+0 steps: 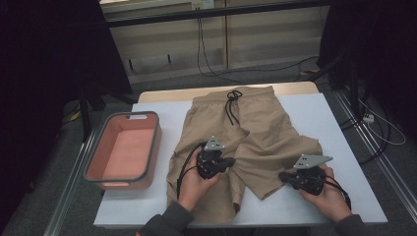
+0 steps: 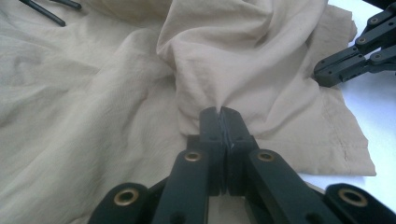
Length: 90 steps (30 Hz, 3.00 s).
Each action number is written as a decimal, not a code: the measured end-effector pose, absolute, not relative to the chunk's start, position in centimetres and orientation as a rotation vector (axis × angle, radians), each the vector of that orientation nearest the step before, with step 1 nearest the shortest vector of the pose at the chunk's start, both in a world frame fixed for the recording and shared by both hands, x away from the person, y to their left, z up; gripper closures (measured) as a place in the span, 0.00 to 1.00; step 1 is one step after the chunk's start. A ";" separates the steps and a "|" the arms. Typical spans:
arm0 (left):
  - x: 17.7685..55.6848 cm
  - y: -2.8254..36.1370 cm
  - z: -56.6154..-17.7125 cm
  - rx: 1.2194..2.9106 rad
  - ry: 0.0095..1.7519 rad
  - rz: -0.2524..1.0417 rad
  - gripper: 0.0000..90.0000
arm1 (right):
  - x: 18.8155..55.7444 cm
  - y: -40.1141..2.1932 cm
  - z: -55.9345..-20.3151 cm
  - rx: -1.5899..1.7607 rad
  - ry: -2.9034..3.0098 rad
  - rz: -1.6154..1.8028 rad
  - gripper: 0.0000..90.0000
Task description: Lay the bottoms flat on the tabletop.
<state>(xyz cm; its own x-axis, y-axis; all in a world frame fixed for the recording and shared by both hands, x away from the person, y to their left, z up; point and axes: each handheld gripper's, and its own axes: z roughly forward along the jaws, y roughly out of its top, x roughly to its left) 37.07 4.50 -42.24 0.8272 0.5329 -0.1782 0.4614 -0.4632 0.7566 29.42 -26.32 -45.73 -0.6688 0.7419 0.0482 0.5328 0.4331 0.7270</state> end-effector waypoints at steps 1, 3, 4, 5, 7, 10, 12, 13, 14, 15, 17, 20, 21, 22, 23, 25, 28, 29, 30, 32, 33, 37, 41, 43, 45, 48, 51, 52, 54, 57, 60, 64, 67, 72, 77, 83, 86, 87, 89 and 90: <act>37.1 4.5 -42.2 2.133 0.726 0.105 0.99 | 29.5 -26.3 -45.7 1.111 2.409 1.080 0.99; 37.1 4.5 -42.2 2.134 0.725 0.104 0.99 | 29.5 -26.5 -45.8 1.128 2.409 1.095 1.00; 37.1 4.5 -42.2 2.133 0.725 0.104 0.99 | 29.5 -26.5 -45.7 1.127 2.411 1.092 1.00; 37.1 4.5 -42.2 2.133 0.724 0.104 0.99 | 29.5 -26.4 -45.7 1.123 2.412 1.090 1.00; 37.0 4.5 -42.3 2.132 0.720 0.103 0.98 | 29.4 -26.5 -45.6 1.134 2.412 1.095 1.00; 37.0 4.3 -42.3 2.135 0.711 0.090 0.98 | 29.1 -26.9 -45.6 1.155 2.420 1.122 1.00; 36.9 4.3 -42.2 2.142 0.700 0.084 0.98 | 28.7 -27.2 -45.6 1.162 2.430 1.139 1.00; 36.8 4.2 -42.2 2.139 0.698 0.082 0.98 | 28.5 -27.3 -45.6 1.166 2.435 1.144 1.00; 36.8 4.1 -42.2 2.140 0.696 0.081 0.98 | 28.2 -27.4 -45.5 1.161 2.443 1.143 1.00; 36.7 4.0 -42.2 2.139 0.691 0.083 0.98 | 28.1 -27.4 -45.4 1.156 2.451 1.138 1.00; 36.6 3.8 -42.2 2.145 0.686 0.082 0.98 | 27.6 -27.4 -45.2 1.134 2.462 1.130 1.00; 36.6 3.7 -42.2 2.147 0.680 0.075 0.98 | 27.0 -27.3 -44.9 1.126 2.470 1.142 1.00; 36.6 3.7 -42.2 2.146 0.679 0.073 0.98 | 26.8 -27.3 -44.9 1.123 2.476 1.142 1.00; 36.6 3.6 -42.2 2.147 0.677 0.070 0.98 | 26.5 -27.2 -44.9 1.118 2.479 1.148 1.00; 36.5 3.6 -42.3 2.145 0.676 0.064 0.98 | 26.3 -27.2 -44.9 1.110 2.486 1.154 1.00; 36.4 3.3 -42.4 2.144 0.670 0.057 0.98 | 25.9 -27.2 -44.8 1.111 2.493 1.159 1.00; 36.1 3.1 -42.4 2.156 0.656 0.047 0.97 | 25.3 -27.1 -44.8 1.099 2.517 1.165 1.00; 36.1 3.0 -42.4 2.156 0.654 0.050 0.97 | 25.0 -27.1 -44.8 1.098 2.524 1.170 1.00; 36.0 2.9 -42.5 2.157 0.649 0.043 0.97 | 24.8 -27.1 -44.8 1.095 2.532 1.177 1.00; 35.9 2.7 -42.5 2.160 0.644 0.039 0.97 | 24.3 -27.0 -44.7 1.086 2.552 1.194 1.00; 35.8 2.7 -42.5 2.157 0.642 0.034 0.97 | 24.1 -26.9 -44.7 1.079 2.565 1.193 1.00; 35.7 2.5 -42.5 2.163 0.636 0.033 0.96 | 23.8 -27.0 -44.5 1.060 2.559 1.213 0.97; 35.7 2.5 -42.5 2.161 0.636 0.030 0.96 | 24.2 -27.7 -44.0 1.091 2.487 1.225 0.79; 35.8 2.5 -42.5 2.160 0.640 0.028 0.95 | 24.5 -28.2 -43.6 1.098 2.455 1.230 0.76; 35.8 2.5 -42.5 2.162 0.638 0.030 0.95 | 24.8 -28.8 -43.4 1.106 2.412 1.217 0.73; 35.8 2.4 -42.6 2.161 0.639 0.031 0.95 | 25.3 -29.5 -43.4 1.145 2.358 1.164 0.64; 35.8 2.4 -42.6 2.164 0.636 0.032 0.95 | 25.6 -29.4 -43.9 1.160 2.363 1.143 0.60; 35.8 2.4 -42.6 2.159 0.640 0.029 0.95 | 25.5 -29.0 -44.0 1.147 2.372 1.137 0.59; 35.8 2.4 -42.5 2.163 0.638 0.026 0.95 | 25.4 -28.4 -44.5 1.127 2.387 1.130 0.57; 35.7 2.4 -42.6 2.165 0.637 0.037 0.95 | 25.8 -28.1 -45.4 1.144 2.398 1.072 0.52; 35.7 2.4 -42.6 2.160 0.638 0.034 0.95 | 26.0 -27.9 -45.6 1.099 2.402 1.053 0.54; 35.8 2.4 -42.6 2.157 0.642 0.032 0.95 | 25.9 -27.5 -45.7 1.082 2.392 1.045 0.67; 35.8 2.4 -42.5 2.159 0.638 0.032 0.95 | 26.0 -27.4 -45.7 1.048 2.406 1.059 0.82; 35.7 2.4 -42.5 2.159 0.634 0.033 0.95 | 26.0 -27.2 -45.7 1.017 2.424 1.065 0.92; 35.7 2.3 -42.5 2.155 0.635 0.032 0.95 | 26.1 -27.4 -45.7 1.033 2.426 1.086 0.99; 35.6 2.1 -42.5 2.159 0.628 0.022 0.95 | 25.5 -27.9 -44.9 1.042 2.449 1.086 1.00; 35.5 1.9 -42.5 2.168 0.618 0.013 0.95 | 24.3 -28.2 -44.6 1.043 2.477 1.125 1.00; 35.5 1.8 -42.5 2.168 0.613 0.013 0.95 | 24.1 -28.4 -44.5 1.046 2.473 1.127 1.00; 35.5 1.7 -42.5 2.176 0.603 0.014 0.95 | 24.0 -28.9 -44.4 1.087 2.451 1.166 0.98; 35.4 1.6 -42.5 2.178 0.600 0.014 0.95 | 24.0 -29.1 -44.3 1.106 2.437 1.193 0.96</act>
